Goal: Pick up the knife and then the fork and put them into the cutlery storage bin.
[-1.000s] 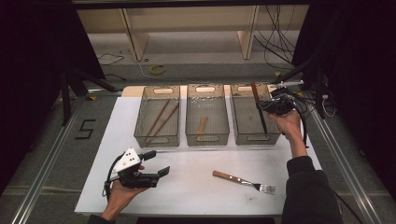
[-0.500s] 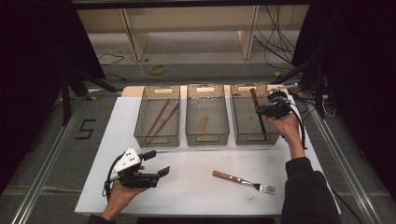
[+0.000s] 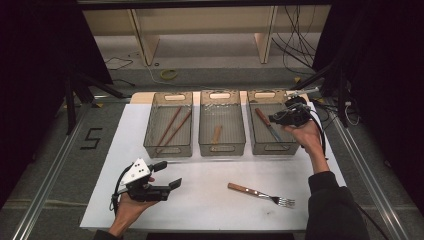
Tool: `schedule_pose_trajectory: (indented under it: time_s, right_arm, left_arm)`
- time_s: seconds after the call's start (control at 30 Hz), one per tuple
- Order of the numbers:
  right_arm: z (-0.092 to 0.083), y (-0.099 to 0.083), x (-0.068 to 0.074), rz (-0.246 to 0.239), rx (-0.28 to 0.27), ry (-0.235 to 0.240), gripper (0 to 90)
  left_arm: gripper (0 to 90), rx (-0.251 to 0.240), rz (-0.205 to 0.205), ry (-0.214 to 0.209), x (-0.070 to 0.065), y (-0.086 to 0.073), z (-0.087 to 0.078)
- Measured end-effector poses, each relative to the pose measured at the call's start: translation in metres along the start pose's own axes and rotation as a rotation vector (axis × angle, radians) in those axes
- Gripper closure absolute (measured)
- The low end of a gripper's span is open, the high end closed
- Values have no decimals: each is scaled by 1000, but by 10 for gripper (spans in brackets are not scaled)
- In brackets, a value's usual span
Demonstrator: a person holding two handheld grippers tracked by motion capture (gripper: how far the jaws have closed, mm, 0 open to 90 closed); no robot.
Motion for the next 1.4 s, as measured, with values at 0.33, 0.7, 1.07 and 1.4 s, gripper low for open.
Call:
schedule_pose_trajectory:
  time_s: [0.33,0.7,1.07,1.4]
  right_arm:
    - [-34,-1,49,-109,-47,111,418]
    - [-56,-33,99,-207,-48,204,374]
    - [-59,-66,122,-287,17,262,333]
    - [-57,-97,139,-379,116,293,338]
  left_arm:
    - [180,-1,-8,0,1,-1,1]
    - [179,2,-10,1,2,-2,2]
    - [179,3,-8,0,2,-2,1]
    - [179,6,-5,-5,0,-2,2]
Point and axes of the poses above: each handheld gripper's, and its own axes: z roughly forward along the jaws, y roughly out of its top, x roughly to its left, the point moved 10 cm from there along z, roughly forward along the jaws, and after that the axes turned 9 degrees about -y, right-handed, at the moved point
